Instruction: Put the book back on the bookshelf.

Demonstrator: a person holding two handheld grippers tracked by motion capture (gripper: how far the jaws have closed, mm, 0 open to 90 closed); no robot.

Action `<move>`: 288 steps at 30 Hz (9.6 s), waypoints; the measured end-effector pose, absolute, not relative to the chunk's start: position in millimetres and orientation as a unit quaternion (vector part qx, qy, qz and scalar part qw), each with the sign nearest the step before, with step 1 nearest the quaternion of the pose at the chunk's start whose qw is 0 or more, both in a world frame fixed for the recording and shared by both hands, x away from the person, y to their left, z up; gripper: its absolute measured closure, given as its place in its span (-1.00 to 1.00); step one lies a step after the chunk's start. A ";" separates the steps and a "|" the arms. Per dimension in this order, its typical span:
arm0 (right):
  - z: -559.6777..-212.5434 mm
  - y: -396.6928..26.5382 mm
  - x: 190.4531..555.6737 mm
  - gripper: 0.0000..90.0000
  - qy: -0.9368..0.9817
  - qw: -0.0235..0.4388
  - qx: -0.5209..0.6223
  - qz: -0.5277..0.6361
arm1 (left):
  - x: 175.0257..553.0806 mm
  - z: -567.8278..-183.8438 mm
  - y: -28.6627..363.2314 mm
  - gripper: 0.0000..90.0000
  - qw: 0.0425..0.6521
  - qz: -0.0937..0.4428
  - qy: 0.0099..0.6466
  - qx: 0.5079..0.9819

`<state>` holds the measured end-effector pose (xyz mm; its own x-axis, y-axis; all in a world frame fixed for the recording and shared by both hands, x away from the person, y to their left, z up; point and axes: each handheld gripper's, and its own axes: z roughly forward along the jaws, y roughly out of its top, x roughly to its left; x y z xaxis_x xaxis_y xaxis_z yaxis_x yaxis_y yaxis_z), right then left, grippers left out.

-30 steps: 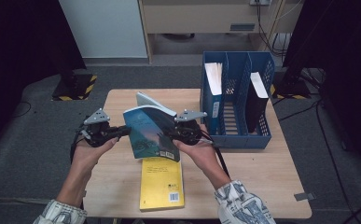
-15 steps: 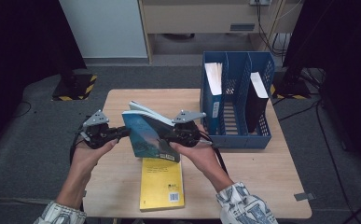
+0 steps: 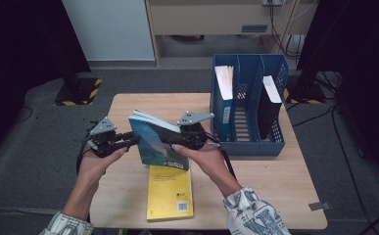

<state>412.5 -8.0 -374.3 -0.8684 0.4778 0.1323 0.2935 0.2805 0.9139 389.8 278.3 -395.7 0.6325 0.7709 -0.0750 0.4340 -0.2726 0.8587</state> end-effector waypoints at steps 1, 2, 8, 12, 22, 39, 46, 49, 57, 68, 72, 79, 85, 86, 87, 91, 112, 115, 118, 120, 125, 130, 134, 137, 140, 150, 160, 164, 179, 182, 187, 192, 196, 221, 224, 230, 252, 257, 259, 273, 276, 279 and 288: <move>-374.3 -7.9 412.9 0.36 0.795 0.084 0.242 0.549 | 388.5 -398.4 279.4 0.21 0.462 0.184 0.392 0.774; -374.4 -8.0 413.0 0.37 0.795 0.084 0.242 0.550 | 386.7 -402.0 280.8 0.13 0.463 0.187 0.398 0.769; -377.4 -8.5 413.9 0.42 0.790 0.078 0.245 0.556 | 372.3 -440.2 281.9 -0.27 0.443 0.190 0.433 0.761; -378.4 -8.2 414.2 0.44 0.790 0.077 0.243 0.558 | 361.5 -469.8 282.3 -0.45 0.431 0.203 0.455 0.752; -381.2 -5.9 416.6 0.53 0.786 0.077 0.243 0.563 | 357.7 -490.0 290.5 -0.77 0.431 0.178 0.483 0.741; -374.8 -7.3 427.8 0.64 0.770 0.090 0.308 0.552 | 363.0 -504.3 299.7 -0.80 0.394 0.183 0.485 0.759; -372.4 -14.7 434.7 0.64 0.757 0.083 0.347 0.548 | 365.7 -510.4 298.8 -0.80 0.368 0.184 0.488 0.770; -370.2 -18.1 435.4 0.64 0.758 0.083 0.352 0.543 | 365.9 -511.0 300.1 -0.80 0.362 0.184 0.489 0.772; -363.7 -30.0 431.8 0.64 0.756 0.092 0.360 0.538 | 367.0 -517.4 300.9 -0.80 0.336 0.191 0.488 0.783; -356.5 -52.0 419.5 0.64 0.755 0.096 0.357 0.541 | 367.3 -522.7 304.6 -0.83 0.321 0.195 0.505 0.777; -355.5 -60.6 414.7 0.64 0.754 0.099 0.359 0.541 | 367.9 -524.9 305.8 -0.82 0.315 0.199 0.505 0.778; -354.6 -75.1 409.3 0.64 0.750 0.102 0.365 0.542 | 367.9 -527.4 305.5 -0.83 0.311 0.195 0.504 0.782; -354.5 -89.1 405.5 0.64 0.747 0.107 0.369 0.543 | 368.5 -530.2 305.4 -0.82 0.303 0.195 0.501 0.787; -354.6 -91.1 404.7 0.64 0.746 0.107 0.372 0.542 | 368.4 -530.2 305.7 -0.82 0.305 0.195 0.501 0.786; -354.8 -93.0 404.0 0.64 0.746 0.108 0.372 0.541 | 368.4 -530.2 305.7 -0.82 0.305 0.195 0.501 0.786; -355.3 -100.7 401.7 0.64 0.742 0.108 0.377 0.544 | 368.5 -530.5 305.6 -0.83 0.306 0.193 0.503 0.785; -357.8 -142.8 383.0 0.64 0.713 0.088 0.403 0.567 | 367.4 -531.3 304.0 -0.86 0.303 0.195 0.499 0.788; -358.5 -149.9 380.7 0.64 0.710 0.085 0.408 0.568 | 367.2 -531.6 303.6 -0.87 0.302 0.196 0.499 0.788; -359.3 -157.8 378.1 0.64 0.702 0.079 0.415 0.573 | 367.2 -531.7 303.5 -0.87 0.303 0.196 0.498 0.788; -360.1 -164.3 375.7 0.64 0.696 0.078 0.422 0.576 | 367.1 -532.0 303.4 -0.88 0.303 0.197 0.498 0.788; -361.1 -177.3 370.1 0.64 0.692 0.084 0.430 0.574 | 366.8 -532.8 302.8 -0.90 0.306 0.198 0.497 0.788; -357.4 -190.8 363.2 0.64 0.683 0.086 0.440 0.577 | 366.6 -533.2 302.3 -0.91 0.307 0.198 0.496 0.787; -349.3 -199.6 359.7 0.64 0.674 0.087 0.445 0.582 | 366.4 -533.6 302.2 -0.92 0.308 0.199 0.495 0.788; -342.7 -204.6 359.9 0.64 0.669 0.091 0.447 0.586 | 366.2 -533.8 302.1 -0.93 0.309 0.200 0.495 0.787; -334.4 -210.5 362.1 0.64 0.661 0.090 0.455 0.590 | 366.2 -534.0 302.0 -0.93 0.310 0.200 0.494 0.787; -311.0 -229.4 363.5 0.63 0.645 0.105 0.464 0.598 | 366.1 -534.4 301.6 -0.94 0.310 0.201 0.494 0.787; -300.5 -253.5 371.0 0.63 0.628 0.118 0.490 0.592 | 366.1 -534.7 301.6 -0.95 0.311 0.201 0.493 0.787; -294.9 -260.8 376.1 0.63 0.626 0.127 0.497 0.587 | 366.1 -534.8 301.5 -0.95 0.312 0.201 0.493 0.787; -282.9 -277.7 397.6 0.63 0.614 0.150 0.522 0.573 | 366.0 -535.0 301.0 -0.96 0.312 0.201 0.492 0.787; -283.0 -278.6 401.7 0.63 0.611 0.151 0.524 0.574 | 365.5 -535.1 300.7 -0.96 0.313 0.201 0.492 0.787; -285.6 -277.4 408.8 0.63 0.610 0.151 0.529 0.571 | 365.5 -535.2 300.8 -0.96 0.314 0.200 0.491 0.787; -283.5 -279.0 412.2 0.63 0.603 0.154 0.537 0.570 | 366.7 -535.4 299.6 -0.98 0.313 0.200 0.489 0.789; -280.7 -280.8 415.4 0.63 0.600 0.163 0.542 0.566 | 366.7 -535.7 298.9 -0.98 0.316 0.200 0.491 0.787; -277.4 -261.3 475.9 0.63 0.610 0.224 0.560 0.514 | 367.8 -535.7 298.2 -0.99 0.317 0.197 0.486 0.790; -278.1 -256.9 481.6 0.64 0.612 0.229 0.561 0.508 | 367.8 -535.7 298.2 -0.99 0.317 0.197 0.485 0.791; -282.3 -251.2 492.9 0.64 0.608 0.246 0.566 0.499 | 367.7 -535.7 298.3 -0.99 0.317 0.198 0.484 0.791; -302.2 -230.3 520.7 0.63 0.596 0.240 0.582 0.499 | 368.4 -535.6 298.0 -0.99 0.316 0.197 0.479 0.795; -306.7 -223.7 527.9 0.63 0.589 0.246 0.585 0.499 | 368.5 -535.7 297.6 -0.99 0.317 0.197 0.480 0.794; -308.2 -221.7 530.4 0.63 0.587 0.248 0.587 0.499 | 368.8 -535.6 297.6 -0.99 0.317 0.196 0.479 0.794; -327.8 -213.3 540.5 0.63 0.581 0.265 0.591 0.493 | 368.9 -535.9 297.6 -0.99 0.318 0.197 0.479 0.794; -332.4 -212.0 541.7 0.63 0.581 0.263 0.592 0.492 | 368.8 -536.0 297.4 -0.99 0.319 0.197 0.479 0.794; -335.9 -210.4 542.8 0.63 0.583 0.262 0.593 0.489 | 368.8 -536.0 297.2 -0.99 0.319 0.196 0.480 0.793; -342.8 -209.6 544.2 0.64 0.582 0.266 0.594 0.487 | 368.9 -536.0 297.1 -0.99 0.320 0.196 0.479 0.794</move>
<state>544.2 -209.6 -342.8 -0.1527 0.9509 0.2694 0.4323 -0.1809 0.8834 368.9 297.1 -536.0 0.4646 0.8855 0.0044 0.6355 -0.3369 0.6947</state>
